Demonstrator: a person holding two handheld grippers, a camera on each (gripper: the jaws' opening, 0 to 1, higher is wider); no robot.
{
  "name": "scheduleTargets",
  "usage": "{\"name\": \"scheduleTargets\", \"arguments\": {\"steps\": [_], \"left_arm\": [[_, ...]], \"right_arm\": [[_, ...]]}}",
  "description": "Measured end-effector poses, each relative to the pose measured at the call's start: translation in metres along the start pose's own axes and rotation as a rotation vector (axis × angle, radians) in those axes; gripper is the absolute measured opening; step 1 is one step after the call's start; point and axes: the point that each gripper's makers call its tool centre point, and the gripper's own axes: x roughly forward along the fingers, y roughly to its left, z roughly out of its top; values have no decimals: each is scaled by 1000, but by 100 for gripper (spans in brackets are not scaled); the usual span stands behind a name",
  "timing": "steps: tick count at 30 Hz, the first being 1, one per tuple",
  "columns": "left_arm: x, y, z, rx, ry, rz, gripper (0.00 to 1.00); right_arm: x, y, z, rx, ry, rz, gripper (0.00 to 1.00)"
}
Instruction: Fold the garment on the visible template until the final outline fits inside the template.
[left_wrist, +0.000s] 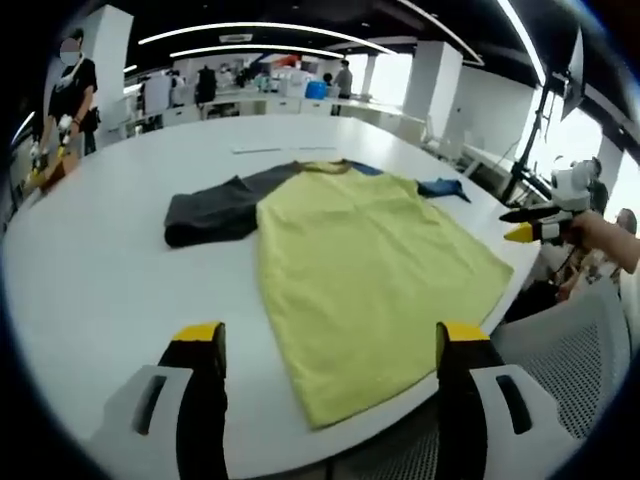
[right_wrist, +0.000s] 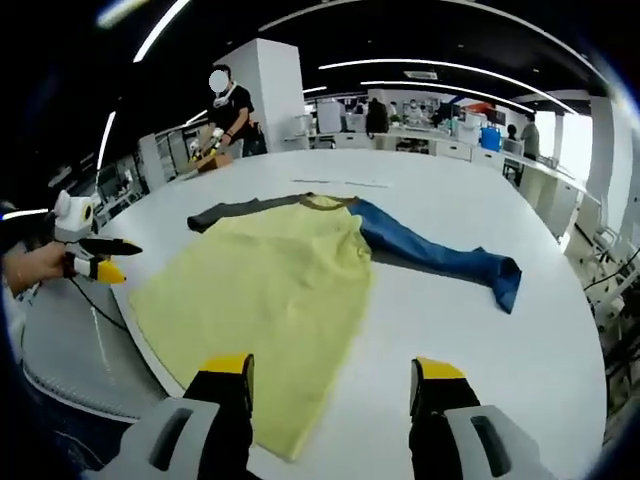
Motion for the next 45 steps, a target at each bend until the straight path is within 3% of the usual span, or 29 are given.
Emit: {"name": "scheduleTargets", "arguments": {"steps": [4, 8, 15, 16, 18, 25, 33, 40, 45], "left_arm": [[1, -2, 4, 12, -15, -8, 89], [1, 0, 13, -38, -55, -17, 92], [1, 4, 26, -2, -87, -7, 99], [0, 3, 29, -1, -102, -16, 99], [-1, 0, 45, -29, -184, -29, 99], [0, 6, 46, 7, -171, -14, 99], [-1, 11, 45, 8, -164, 24, 99], [-2, 11, 52, 86, -186, 48, 93], [-2, 11, 54, 91, -187, 54, 91]], "right_arm": [[0, -20, 7, 8, -28, -33, 63], [0, -38, 12, -1, -41, -62, 63], [5, -77, 21, -1, -69, -126, 58], [6, -83, 24, -11, -73, -138, 57], [9, -92, 28, -11, -79, -147, 55], [24, -118, 33, -12, -68, -159, 52], [44, -151, 30, -4, -58, -211, 40], [53, -162, 29, -5, -44, -242, 26], [61, -168, 21, -2, -4, -255, 19]]}}
